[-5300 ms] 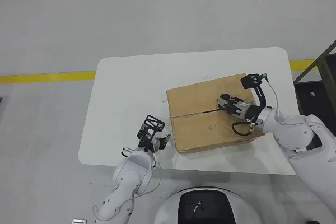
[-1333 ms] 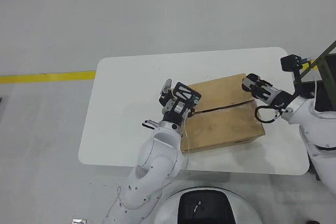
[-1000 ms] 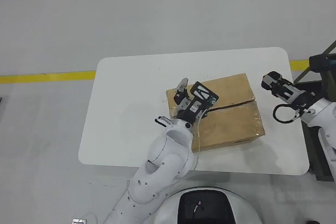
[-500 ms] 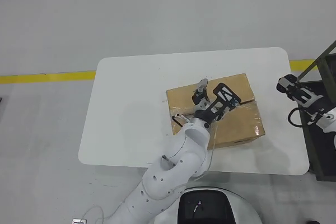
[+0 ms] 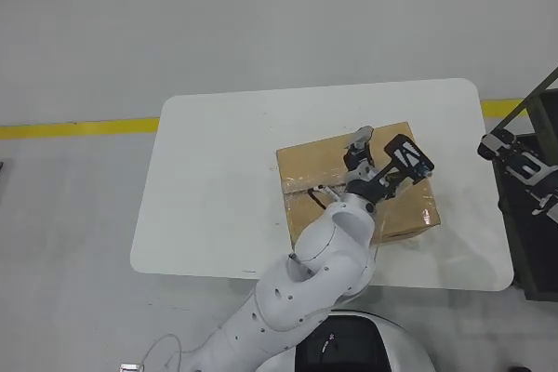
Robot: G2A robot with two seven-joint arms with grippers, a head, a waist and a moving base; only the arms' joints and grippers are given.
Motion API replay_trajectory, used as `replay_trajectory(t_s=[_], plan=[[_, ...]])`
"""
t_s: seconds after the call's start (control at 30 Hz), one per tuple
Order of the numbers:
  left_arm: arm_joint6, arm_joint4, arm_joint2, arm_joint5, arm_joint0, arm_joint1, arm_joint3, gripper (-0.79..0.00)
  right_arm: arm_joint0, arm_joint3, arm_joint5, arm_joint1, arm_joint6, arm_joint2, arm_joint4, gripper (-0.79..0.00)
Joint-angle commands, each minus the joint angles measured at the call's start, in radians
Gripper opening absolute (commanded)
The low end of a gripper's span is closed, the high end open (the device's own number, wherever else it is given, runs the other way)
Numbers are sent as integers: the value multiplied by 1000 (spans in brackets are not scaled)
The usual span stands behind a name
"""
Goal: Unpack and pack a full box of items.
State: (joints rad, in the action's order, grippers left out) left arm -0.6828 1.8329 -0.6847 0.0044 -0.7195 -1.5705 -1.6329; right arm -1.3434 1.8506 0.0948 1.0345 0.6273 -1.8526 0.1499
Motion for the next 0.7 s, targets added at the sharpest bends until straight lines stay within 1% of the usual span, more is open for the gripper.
replay_trajectory(t_s=[0.0,0.03,0.17,0.2,0.23,0.27,0.3,0.4,0.5,0.67], plan=[[-15,-1,-12,-9,-7,-2,-22,0,4,3,14,-2,26,-4,-21,-785],[-22,2,-20,-13,-14,-2,-36,0,7,9,28,-4,49,-6,-28,-785],[-72,18,-80,-33,-66,8,-110,0,18,21,90,-13,139,-6,-50,-708],[-88,19,-104,-34,-84,11,-133,0,21,25,104,-14,161,-2,-52,-674],[-100,21,-124,-38,-102,15,-158,0,24,27,116,-16,179,3,-56,-585],[-116,26,-149,-39,-122,19,-183,0,28,32,129,-18,199,9,-52,-526],[-129,31,-169,-43,-142,23,-207,0,33,35,141,-20,213,15,-47,-493],[-159,49,-234,-47,-202,34,-281,0,49,53,176,-26,255,39,-22,-468],[-188,84,-299,-38,-260,43,-341,0,71,82,207,-31,298,73,13,-474],[-226,101,-401,2,-340,52,-391,0,114,136,245,-37,336,157,106,-483]])
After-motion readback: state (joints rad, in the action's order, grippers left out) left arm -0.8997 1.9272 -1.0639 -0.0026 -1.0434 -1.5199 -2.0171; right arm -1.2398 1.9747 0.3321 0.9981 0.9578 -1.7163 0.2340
